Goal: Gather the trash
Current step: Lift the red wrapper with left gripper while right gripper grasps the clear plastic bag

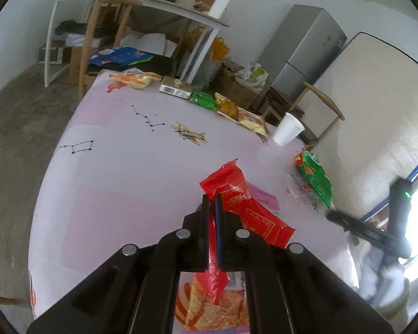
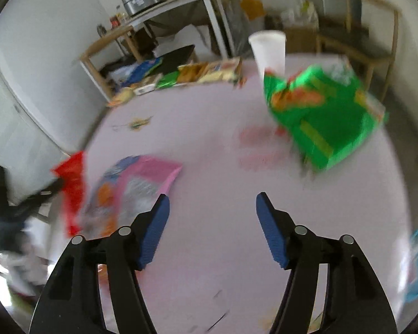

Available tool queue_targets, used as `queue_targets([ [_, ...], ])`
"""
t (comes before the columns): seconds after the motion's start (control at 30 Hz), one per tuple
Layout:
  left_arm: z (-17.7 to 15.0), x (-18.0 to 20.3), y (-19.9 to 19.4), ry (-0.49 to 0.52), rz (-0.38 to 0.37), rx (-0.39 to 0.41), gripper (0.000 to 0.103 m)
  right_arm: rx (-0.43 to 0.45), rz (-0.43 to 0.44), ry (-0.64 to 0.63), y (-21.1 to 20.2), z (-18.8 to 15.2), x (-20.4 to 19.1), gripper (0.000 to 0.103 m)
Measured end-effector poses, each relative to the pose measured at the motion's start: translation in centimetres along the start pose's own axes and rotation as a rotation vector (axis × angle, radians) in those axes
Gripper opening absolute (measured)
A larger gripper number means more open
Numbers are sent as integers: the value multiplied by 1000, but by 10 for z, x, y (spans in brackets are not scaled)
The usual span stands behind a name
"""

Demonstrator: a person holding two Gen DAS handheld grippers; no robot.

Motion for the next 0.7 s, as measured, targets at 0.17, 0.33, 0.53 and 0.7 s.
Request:
queue_targets([
  [0.17,1,4,-1,21,9,-8,3,35,-168,-213,39,17,-7,58],
  [0.33,1,4,0,10,6,-14,3,4,-307,-323,75,19,-13,41],
  [0.53,2,5,2,9,15,-16,3,-2,-434,-329,85,14,-14,11],
  [0.7,3,5,-4,9,22,-1,3,28,-408,-306,66,13,-19,3],
])
Point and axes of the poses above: each gripper's, at about its wrist camera, not at the fingertips, and y roughly the way its jaws point, x to its right, z to its top, the point moved 3 cm from there along y, roughly the way its jaws point, and after that the axes turned 2 degrees about -z, right-handed, at the moved point
